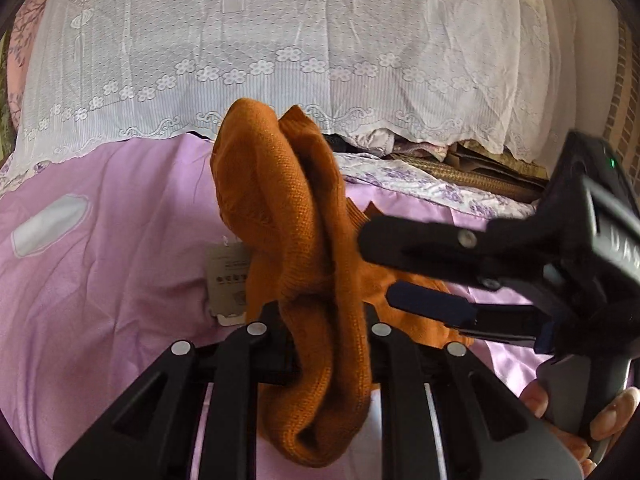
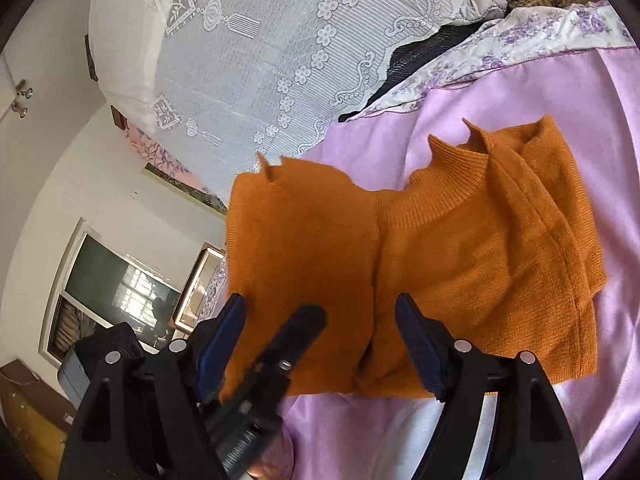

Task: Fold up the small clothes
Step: 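Lift the side with the left tool and fold it across the body, then fold the other side over with the right tool while the left tool holds the bundle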

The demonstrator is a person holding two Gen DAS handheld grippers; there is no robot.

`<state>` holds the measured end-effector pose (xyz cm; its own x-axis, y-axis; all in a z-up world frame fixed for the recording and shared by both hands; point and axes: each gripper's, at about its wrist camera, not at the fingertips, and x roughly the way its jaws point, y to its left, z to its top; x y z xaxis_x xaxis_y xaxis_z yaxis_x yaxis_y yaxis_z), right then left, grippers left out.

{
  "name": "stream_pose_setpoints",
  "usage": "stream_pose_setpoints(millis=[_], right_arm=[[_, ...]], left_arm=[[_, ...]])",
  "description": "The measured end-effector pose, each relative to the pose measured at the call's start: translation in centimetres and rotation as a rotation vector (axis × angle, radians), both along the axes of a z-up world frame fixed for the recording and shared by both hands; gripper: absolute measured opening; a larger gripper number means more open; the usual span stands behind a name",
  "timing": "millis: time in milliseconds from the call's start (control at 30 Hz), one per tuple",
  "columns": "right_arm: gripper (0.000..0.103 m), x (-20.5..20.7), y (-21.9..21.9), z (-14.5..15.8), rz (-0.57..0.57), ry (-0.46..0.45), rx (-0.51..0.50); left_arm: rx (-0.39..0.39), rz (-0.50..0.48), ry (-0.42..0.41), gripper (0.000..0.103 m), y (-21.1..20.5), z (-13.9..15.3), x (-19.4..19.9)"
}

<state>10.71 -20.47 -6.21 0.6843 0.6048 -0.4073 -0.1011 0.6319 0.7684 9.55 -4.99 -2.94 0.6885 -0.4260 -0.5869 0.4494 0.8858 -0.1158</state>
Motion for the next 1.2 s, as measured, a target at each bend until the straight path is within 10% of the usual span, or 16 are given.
stream_pose_setpoints(millis=[267, 500, 933, 1200], right_arm=[[0.081, 1.1, -2.6, -2.2, -0.023, 0.071, 0.108], [0.033, 1.4, -2.6, -2.9, -0.003, 0.064, 0.107], [0.027, 2.2, -8.7, 0.2, -0.047, -0.043, 0.001], [0.024, 3.5, -13.2, -5.6, -0.188, 0.19, -0.011]], left_arm=[[0.067, -0.082, 0.0, 0.016, -2.8, -1.9, -1.3], [0.076, -0.082, 0.003, 0.016, -3.0, -2.0, -1.2], [0.044, -0.103, -0.016, 0.021, -9.7, -0.5, -0.1], [0.06, -0.169, 0.078, 0.036, -10.9, -3.8, -0.4]])
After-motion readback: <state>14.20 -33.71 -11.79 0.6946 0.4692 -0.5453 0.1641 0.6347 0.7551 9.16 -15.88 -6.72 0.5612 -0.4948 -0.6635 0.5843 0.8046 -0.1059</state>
